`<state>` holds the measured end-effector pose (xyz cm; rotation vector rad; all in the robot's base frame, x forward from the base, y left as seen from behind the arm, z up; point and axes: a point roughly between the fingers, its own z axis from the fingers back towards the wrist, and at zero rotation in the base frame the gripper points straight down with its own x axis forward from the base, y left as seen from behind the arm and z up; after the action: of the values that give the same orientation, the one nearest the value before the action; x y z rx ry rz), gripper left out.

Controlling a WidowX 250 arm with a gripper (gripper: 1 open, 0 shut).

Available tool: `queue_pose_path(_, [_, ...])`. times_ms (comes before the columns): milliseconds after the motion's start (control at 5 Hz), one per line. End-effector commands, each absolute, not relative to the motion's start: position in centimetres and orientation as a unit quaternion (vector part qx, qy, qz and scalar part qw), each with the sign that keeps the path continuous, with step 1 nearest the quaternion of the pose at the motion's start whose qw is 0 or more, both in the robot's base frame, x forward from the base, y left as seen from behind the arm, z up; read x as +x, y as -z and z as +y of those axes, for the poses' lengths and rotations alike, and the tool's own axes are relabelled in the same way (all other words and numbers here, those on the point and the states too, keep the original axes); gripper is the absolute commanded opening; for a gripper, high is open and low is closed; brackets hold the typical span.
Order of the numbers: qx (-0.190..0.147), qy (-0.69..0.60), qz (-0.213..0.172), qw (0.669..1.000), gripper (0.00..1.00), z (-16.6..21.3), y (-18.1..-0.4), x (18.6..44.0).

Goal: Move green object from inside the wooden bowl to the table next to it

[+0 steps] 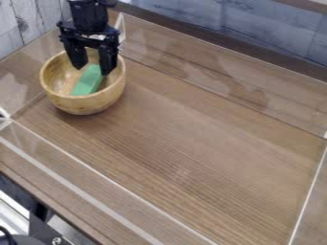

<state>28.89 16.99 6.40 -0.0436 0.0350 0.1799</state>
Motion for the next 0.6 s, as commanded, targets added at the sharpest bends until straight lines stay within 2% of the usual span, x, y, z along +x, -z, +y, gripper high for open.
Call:
queue_pose_path(0, [-0.013,-0.08,0.002,0.997,1.0,17.7,-8.1,29.6])
queue_pose_path(200, [-0.015,-0.071,0.003,0.997,1.0,18.5,-8.7,29.8])
queue_pose_path(400, [-0.019,-0.072,0.004,0.997,1.0,19.6,-8.2,30.4])
